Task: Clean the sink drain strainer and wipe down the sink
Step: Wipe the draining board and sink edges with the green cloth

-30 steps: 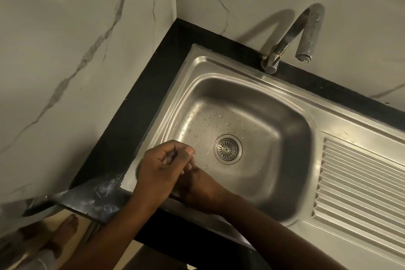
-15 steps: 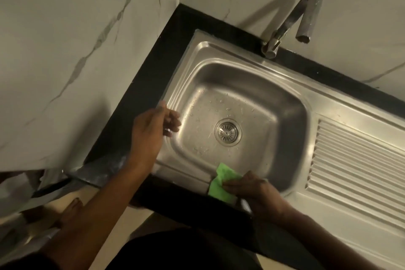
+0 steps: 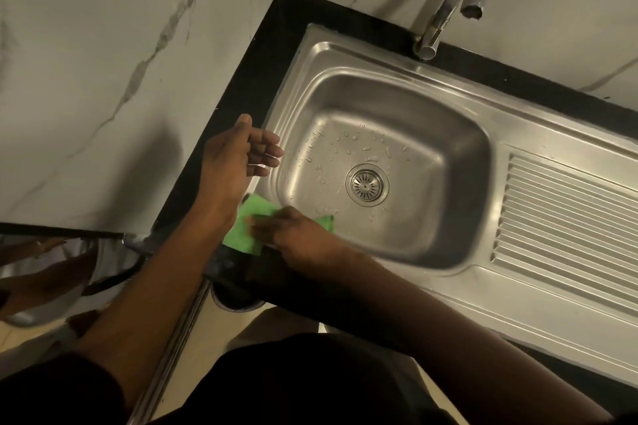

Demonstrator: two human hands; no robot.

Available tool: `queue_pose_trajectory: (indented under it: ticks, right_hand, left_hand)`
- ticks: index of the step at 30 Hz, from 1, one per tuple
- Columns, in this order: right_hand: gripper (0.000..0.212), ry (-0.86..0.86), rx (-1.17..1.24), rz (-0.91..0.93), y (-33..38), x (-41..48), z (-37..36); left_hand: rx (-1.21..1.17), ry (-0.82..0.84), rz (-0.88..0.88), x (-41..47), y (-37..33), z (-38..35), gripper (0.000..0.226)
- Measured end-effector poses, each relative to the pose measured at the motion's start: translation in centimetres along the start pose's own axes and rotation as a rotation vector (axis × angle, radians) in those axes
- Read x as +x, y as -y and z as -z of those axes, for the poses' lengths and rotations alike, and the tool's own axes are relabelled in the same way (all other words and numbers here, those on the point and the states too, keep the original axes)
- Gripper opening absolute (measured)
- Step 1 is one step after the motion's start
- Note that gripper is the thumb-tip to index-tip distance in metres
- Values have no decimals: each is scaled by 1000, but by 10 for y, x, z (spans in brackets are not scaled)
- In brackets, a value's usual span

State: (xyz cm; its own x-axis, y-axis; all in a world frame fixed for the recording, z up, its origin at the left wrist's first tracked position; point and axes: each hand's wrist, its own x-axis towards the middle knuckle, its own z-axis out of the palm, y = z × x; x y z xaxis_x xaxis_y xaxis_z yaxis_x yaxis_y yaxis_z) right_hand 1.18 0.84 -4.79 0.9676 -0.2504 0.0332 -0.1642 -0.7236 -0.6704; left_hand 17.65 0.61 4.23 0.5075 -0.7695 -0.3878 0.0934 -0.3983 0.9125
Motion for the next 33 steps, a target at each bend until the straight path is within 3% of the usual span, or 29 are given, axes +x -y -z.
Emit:
queue_pose_trajectory:
  ticks: [6, 10, 15, 20, 23, 28, 33]
  right_hand:
    - [46, -96, -107, 52, -9, 34, 11]
    - [42, -148, 39, -322, -30, 50, 39]
    - [26, -206, 99, -382, 9, 43, 18]
    - [47, -15, 31, -358, 28, -4, 1]
    - [51, -98, 28, -359, 27, -41, 2]
    - [68, -241, 7, -580, 20, -152, 18]
    - [72, -219, -132, -789, 9, -278, 52]
  left_hand:
    - [24, -15, -31, -7, -2, -1, 52]
    - [14, -27, -27, -9, -3, -5, 51]
    - [30, -9, -9, -9, 4, -12, 52]
    - [34, 51, -35, -6, 8, -24, 52]
    - [30, 80, -37, -5, 8, -32, 50]
    - [20, 139, -36, -2, 12, -41, 48]
    - [33, 196, -22, -3, 15, -54, 47]
